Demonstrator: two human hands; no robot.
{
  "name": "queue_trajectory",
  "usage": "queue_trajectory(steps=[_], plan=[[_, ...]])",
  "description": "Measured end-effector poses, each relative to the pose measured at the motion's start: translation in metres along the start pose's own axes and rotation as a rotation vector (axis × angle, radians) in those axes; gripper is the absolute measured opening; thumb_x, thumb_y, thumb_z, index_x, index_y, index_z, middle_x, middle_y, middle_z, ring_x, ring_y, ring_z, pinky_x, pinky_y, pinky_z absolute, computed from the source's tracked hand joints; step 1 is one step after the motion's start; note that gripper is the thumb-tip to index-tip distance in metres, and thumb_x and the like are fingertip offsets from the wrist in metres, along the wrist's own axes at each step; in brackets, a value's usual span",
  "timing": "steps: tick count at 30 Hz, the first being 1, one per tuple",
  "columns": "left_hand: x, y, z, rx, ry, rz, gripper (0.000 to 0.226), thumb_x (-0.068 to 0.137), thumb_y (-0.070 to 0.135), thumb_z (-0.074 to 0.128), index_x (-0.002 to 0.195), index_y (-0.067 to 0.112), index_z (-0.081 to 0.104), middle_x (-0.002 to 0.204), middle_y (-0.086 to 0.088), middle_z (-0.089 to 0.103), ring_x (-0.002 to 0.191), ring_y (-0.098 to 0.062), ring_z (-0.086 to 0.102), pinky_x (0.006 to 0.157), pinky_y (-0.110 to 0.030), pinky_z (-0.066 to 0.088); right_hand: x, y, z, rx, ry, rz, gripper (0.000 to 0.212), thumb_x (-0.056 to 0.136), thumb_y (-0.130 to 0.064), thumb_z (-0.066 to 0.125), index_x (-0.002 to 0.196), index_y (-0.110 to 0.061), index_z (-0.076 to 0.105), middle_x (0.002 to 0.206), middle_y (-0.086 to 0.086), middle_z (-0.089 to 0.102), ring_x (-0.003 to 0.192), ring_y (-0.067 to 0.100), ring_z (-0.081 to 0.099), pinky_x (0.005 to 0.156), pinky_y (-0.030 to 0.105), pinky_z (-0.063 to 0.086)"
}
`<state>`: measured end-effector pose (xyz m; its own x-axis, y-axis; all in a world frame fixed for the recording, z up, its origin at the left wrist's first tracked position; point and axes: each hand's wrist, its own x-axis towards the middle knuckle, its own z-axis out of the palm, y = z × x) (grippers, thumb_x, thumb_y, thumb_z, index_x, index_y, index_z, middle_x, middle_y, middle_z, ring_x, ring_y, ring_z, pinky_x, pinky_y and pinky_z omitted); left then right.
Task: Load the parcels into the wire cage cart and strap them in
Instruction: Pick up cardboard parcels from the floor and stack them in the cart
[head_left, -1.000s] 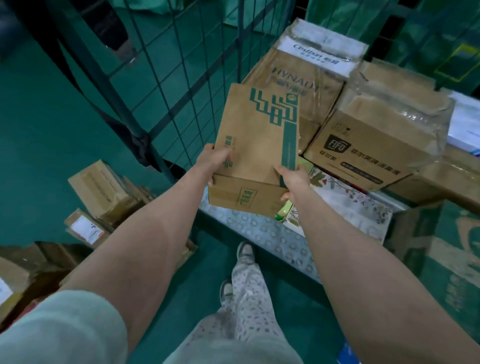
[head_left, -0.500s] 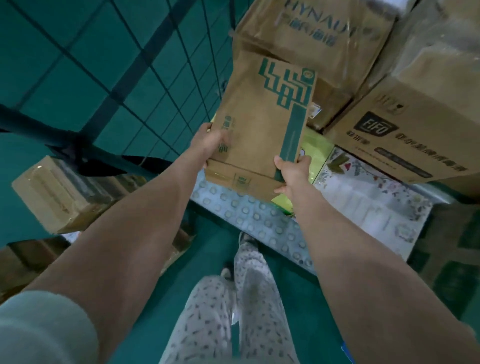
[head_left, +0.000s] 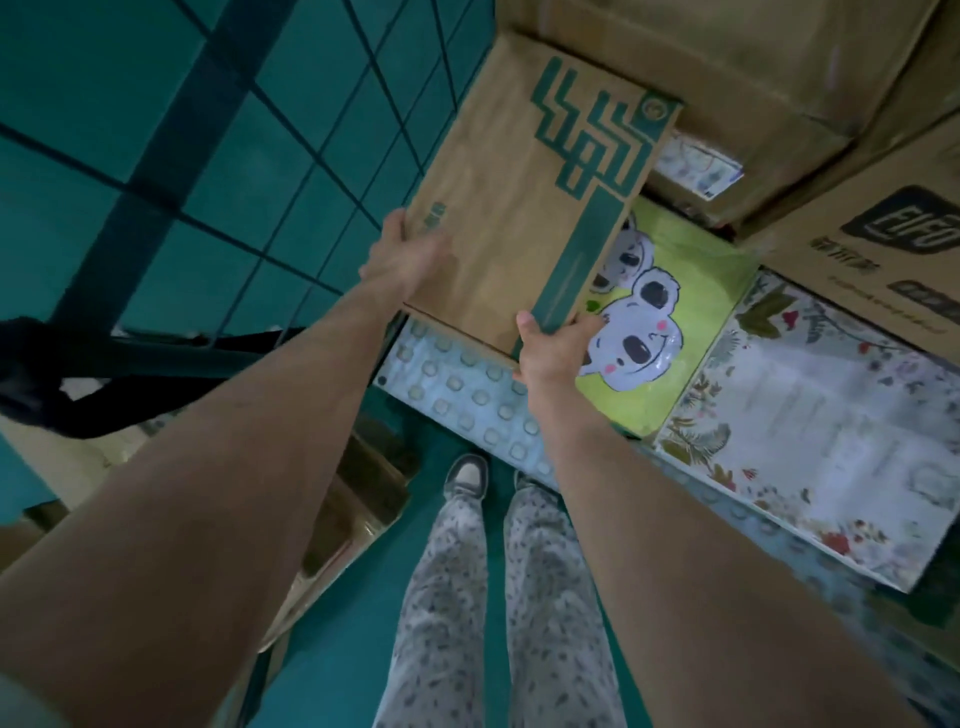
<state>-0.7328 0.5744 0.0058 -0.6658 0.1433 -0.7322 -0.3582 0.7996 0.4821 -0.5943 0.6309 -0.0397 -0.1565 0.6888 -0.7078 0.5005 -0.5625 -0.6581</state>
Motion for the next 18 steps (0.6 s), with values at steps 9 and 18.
queue_trajectory(steps=[9,18], plan=[[0.006,-0.001,-0.004,0.018,0.021,0.028,0.093,0.054,0.052,0.049,0.143,0.034,0.029,0.133,-0.001,0.049,0.121,-0.028,0.047,0.105,-0.043,0.037,-0.002,-0.002,0.006,-0.034,0.009,0.004,0.043,0.088,-0.019,0.066,0.101,-0.016,0.025,0.119,0.011,0.047,0.097,0.028,0.055,0.082,0.051,0.054],[0.006,0.009,-0.02,0.112,-0.029,0.03,0.081,0.084,0.039,0.053,0.152,0.026,0.01,0.145,-0.002,0.04,0.119,-0.02,0.045,0.098,-0.029,0.036,-0.009,-0.011,0.013,-0.033,-0.036,0.03,0.052,0.089,-0.016,0.064,0.125,-0.005,0.028,0.128,0.013,0.046,0.094,0.021,0.049,0.086,0.049,0.053]])
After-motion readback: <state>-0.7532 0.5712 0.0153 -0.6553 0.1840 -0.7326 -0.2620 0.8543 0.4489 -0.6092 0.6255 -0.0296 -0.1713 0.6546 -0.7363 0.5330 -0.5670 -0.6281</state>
